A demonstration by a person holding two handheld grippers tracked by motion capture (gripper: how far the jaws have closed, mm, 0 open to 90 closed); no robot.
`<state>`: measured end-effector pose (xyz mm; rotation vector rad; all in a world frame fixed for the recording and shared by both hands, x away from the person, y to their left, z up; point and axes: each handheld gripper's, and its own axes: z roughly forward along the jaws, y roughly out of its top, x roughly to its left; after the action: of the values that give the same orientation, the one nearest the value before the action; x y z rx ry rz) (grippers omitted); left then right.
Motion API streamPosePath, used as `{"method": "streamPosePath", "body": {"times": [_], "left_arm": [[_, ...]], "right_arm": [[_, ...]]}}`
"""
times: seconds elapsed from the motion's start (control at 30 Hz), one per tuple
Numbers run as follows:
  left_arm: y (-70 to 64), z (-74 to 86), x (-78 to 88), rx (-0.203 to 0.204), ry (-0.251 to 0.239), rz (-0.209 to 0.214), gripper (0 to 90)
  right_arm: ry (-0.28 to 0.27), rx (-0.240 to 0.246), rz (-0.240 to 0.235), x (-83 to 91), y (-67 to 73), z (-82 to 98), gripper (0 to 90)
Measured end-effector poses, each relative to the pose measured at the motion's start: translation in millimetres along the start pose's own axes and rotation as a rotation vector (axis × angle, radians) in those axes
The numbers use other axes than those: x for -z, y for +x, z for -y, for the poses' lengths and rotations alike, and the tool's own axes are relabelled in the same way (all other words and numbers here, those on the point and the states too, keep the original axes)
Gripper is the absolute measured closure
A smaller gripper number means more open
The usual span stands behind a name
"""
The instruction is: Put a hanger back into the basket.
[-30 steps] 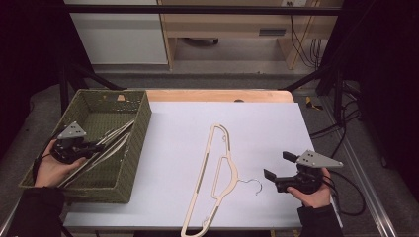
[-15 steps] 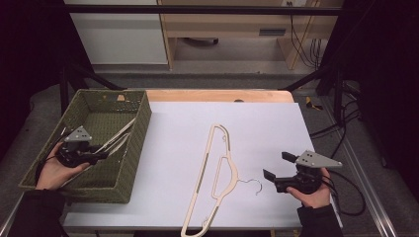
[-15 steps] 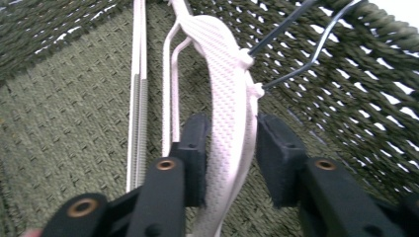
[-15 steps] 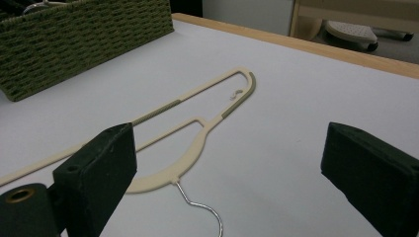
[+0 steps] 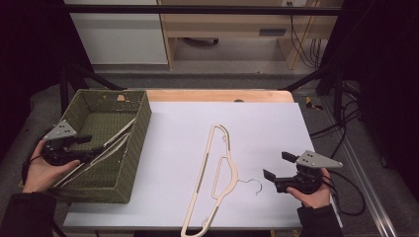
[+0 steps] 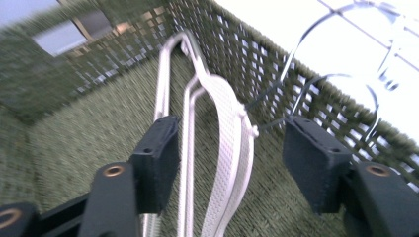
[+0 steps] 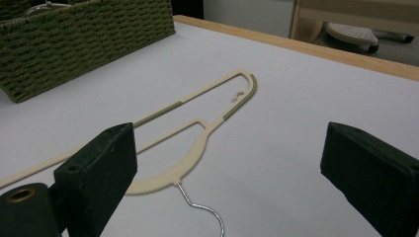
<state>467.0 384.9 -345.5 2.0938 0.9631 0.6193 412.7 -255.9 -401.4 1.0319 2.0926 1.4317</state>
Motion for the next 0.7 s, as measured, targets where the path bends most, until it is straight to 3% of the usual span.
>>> {"method": "streamPosePath", "body": {"times": [0.3,0.5,0.7], "left_arm": [[-7.8,-12.7,30.2,0.047,-0.146,0.000,23.8],[-39.8,-31.9,39.8,0.037,-0.283,0.019,13.5],[-76.0,-46.9,35.3,0.005,-0.357,0.064,10.4]], "right_arm": [[-0.006,0.001,0.001,1.9,-0.5,-0.7,7.9],[-0.008,0.003,-0.005,1.4,-0.3,-0.7,7.4],[-0.025,0.000,-0.015,3.9,0.3,-2.4,7.4]]}}
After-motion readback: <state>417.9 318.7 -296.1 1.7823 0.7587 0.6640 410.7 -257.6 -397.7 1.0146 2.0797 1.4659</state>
